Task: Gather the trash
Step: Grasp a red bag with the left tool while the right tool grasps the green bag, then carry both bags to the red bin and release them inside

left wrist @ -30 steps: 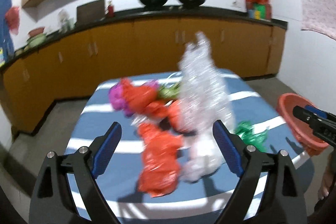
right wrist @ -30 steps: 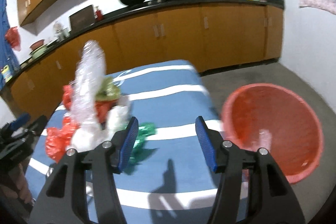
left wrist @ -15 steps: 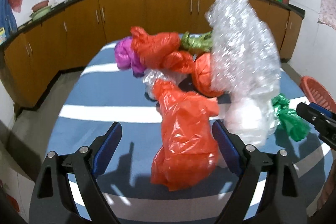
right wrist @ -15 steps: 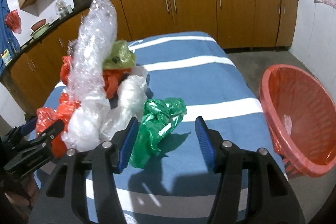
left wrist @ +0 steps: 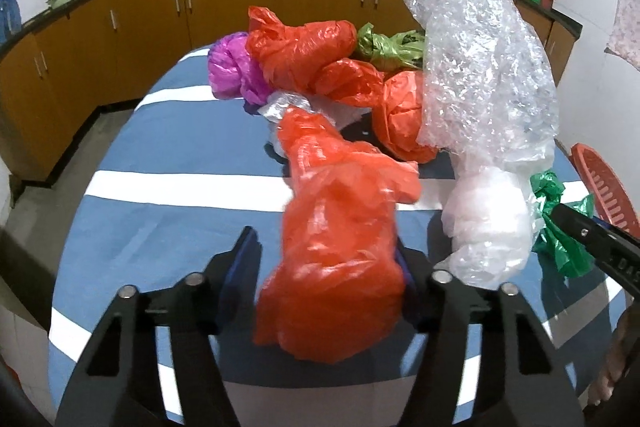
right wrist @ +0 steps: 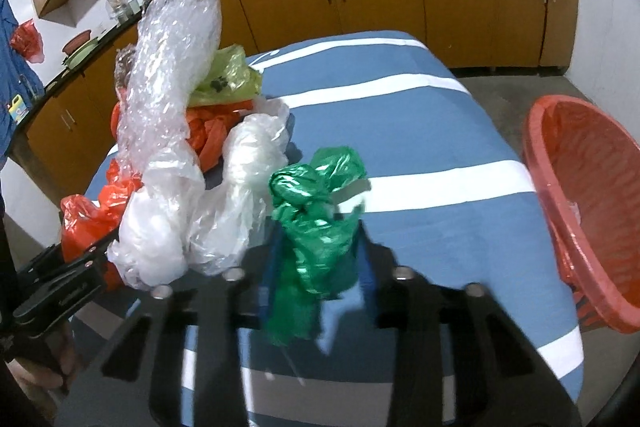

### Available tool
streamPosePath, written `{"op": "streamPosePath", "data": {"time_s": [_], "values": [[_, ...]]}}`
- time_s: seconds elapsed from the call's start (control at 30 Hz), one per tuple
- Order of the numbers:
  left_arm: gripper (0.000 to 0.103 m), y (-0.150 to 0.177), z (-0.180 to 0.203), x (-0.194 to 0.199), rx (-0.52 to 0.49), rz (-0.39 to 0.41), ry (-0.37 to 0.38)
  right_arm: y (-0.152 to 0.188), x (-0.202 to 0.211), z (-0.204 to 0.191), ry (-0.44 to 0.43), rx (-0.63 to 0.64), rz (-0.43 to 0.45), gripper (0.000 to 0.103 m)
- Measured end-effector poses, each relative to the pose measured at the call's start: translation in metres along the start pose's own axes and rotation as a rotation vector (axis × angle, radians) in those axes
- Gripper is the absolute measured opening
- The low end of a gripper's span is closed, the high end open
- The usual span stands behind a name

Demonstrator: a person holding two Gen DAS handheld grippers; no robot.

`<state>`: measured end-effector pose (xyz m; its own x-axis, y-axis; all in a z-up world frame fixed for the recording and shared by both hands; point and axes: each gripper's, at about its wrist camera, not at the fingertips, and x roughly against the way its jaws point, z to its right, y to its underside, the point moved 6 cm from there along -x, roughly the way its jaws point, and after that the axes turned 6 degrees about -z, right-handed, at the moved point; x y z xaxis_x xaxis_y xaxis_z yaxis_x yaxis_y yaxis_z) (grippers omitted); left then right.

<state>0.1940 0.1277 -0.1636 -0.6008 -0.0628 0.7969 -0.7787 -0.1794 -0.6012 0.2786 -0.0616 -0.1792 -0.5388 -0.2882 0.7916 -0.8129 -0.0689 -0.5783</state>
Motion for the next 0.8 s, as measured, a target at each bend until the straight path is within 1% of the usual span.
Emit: {"op": "streamPosePath", "data": {"time_s": [0.03, 0.07, 0.1, 0.23, 0.5, 0.63, 0.8], "values": [[0.050, 0.000, 0.000, -0.001, 0.001, -0.004, 0.007, 0.000, -0.001, -0.001, -0.003, 0.004, -0.002, 0.021], [0.047, 0.000, 0.000, -0.002, 0.002, -0.007, 0.020, 0.000, -0.001, -0.002, -0.005, 0.006, -0.002, 0.020], [0.042, 0.000, 0.000, -0.002, 0.003, -0.008, 0.027, 0.000, -0.001, -0.003, -0.006, 0.009, -0.001, 0.018], [0.034, 0.000, 0.000, 0.001, -0.001, -0.002, 0.045, 0.000, 0.004, -0.006, -0.009, 0.011, 0.009, 0.013], [0.029, 0.005, 0.000, 0.021, -0.003, 0.029, 0.075, 0.002, 0.021, 0.000, -0.006, -0.003, 0.035, 0.006], [0.028, 0.005, -0.001, 0.035, -0.007, 0.052, 0.077, 0.005, 0.029, 0.006, -0.005, -0.014, 0.044, 0.005], [0.028, -0.003, 0.003, 0.055, -0.009, 0.094, 0.093, 0.006, 0.043, 0.011, -0.002, -0.013, 0.069, 0.005]]}}
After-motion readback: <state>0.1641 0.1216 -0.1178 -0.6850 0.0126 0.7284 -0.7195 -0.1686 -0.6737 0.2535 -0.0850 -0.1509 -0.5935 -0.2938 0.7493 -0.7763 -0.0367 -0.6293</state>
